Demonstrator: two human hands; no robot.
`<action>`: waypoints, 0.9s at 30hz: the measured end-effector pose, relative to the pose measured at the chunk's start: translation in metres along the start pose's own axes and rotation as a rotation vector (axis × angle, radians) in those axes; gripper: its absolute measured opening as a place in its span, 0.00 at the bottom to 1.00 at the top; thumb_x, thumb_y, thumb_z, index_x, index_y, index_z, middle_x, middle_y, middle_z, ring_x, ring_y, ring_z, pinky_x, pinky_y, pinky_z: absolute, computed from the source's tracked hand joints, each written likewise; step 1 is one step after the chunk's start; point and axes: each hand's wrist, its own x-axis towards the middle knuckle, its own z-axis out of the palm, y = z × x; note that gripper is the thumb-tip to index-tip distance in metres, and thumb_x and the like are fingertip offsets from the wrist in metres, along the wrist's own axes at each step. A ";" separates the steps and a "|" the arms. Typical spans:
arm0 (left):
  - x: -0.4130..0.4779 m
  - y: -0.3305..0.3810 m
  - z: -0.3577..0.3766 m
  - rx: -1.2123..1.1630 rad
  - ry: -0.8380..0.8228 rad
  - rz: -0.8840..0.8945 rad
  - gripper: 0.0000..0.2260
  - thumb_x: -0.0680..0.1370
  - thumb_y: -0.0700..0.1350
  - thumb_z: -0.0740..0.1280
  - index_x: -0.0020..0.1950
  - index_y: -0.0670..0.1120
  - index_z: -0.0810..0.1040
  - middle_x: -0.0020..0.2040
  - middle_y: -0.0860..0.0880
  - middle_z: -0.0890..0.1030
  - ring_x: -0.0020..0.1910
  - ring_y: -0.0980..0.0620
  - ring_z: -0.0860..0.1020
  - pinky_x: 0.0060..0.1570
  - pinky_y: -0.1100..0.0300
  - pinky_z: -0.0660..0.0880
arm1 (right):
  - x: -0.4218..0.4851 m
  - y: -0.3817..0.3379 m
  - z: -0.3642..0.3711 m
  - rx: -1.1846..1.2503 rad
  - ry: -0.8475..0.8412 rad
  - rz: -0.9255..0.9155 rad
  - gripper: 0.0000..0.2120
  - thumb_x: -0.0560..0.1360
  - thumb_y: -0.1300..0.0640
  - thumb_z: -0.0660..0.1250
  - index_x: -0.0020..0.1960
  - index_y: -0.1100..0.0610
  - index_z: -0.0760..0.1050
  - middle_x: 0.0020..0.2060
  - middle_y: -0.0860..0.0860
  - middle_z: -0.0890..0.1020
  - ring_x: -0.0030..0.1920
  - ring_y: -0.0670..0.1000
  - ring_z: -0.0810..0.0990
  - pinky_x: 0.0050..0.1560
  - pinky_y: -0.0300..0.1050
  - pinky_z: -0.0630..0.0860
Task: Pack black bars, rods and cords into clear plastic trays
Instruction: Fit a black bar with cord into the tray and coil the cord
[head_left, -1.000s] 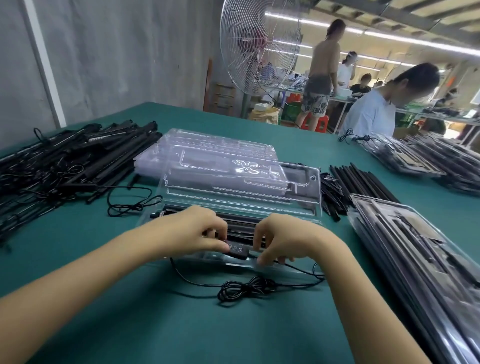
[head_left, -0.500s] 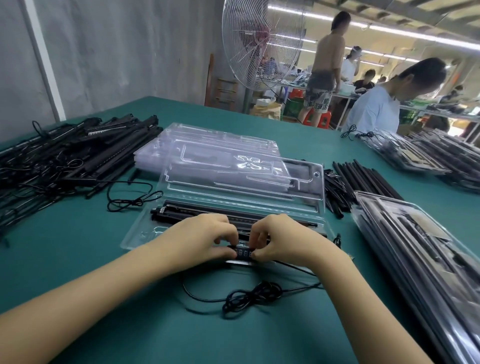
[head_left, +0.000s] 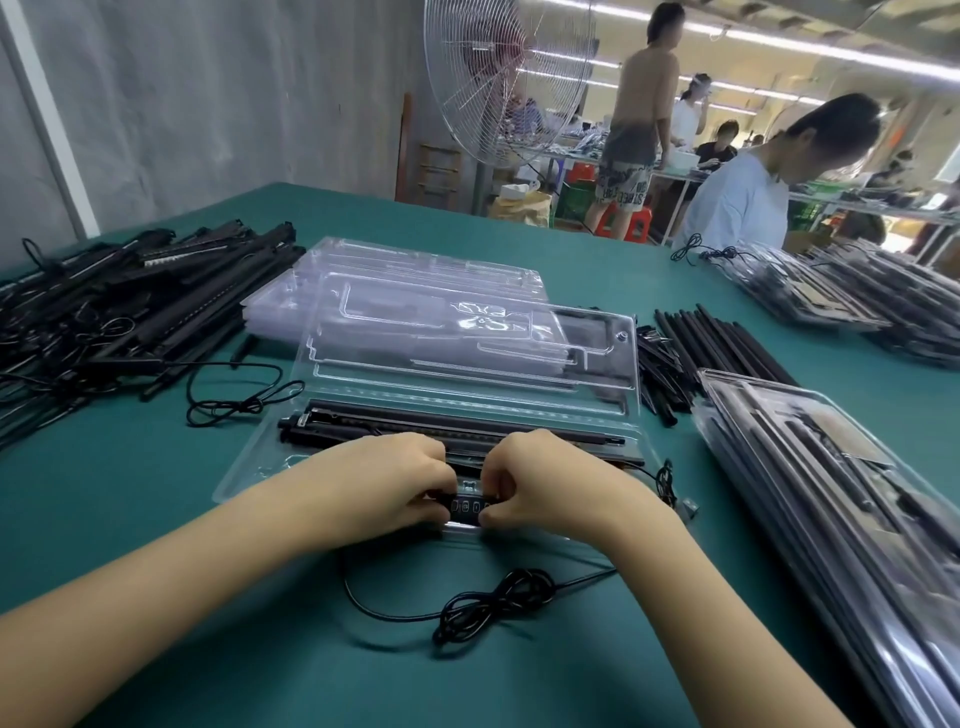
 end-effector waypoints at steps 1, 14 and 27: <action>0.000 0.001 0.000 0.031 -0.013 -0.003 0.15 0.80 0.55 0.59 0.64 0.51 0.74 0.57 0.53 0.73 0.57 0.55 0.71 0.54 0.57 0.71 | 0.000 -0.001 0.000 -0.018 -0.002 0.008 0.08 0.70 0.55 0.70 0.46 0.58 0.78 0.40 0.52 0.80 0.39 0.52 0.76 0.39 0.44 0.74; -0.009 0.018 0.009 0.358 0.083 0.055 0.12 0.75 0.38 0.64 0.58 0.41 0.74 0.53 0.46 0.72 0.53 0.49 0.72 0.41 0.61 0.75 | -0.005 -0.018 0.005 -0.229 -0.001 -0.001 0.19 0.74 0.59 0.62 0.30 0.56 0.56 0.31 0.51 0.62 0.36 0.56 0.67 0.27 0.42 0.58; -0.012 0.007 0.011 0.239 0.222 0.127 0.09 0.71 0.43 0.73 0.49 0.45 0.78 0.43 0.50 0.74 0.43 0.52 0.75 0.28 0.65 0.69 | -0.010 -0.026 0.009 -0.325 -0.020 0.011 0.13 0.78 0.59 0.60 0.36 0.59 0.60 0.35 0.50 0.61 0.41 0.54 0.69 0.37 0.46 0.64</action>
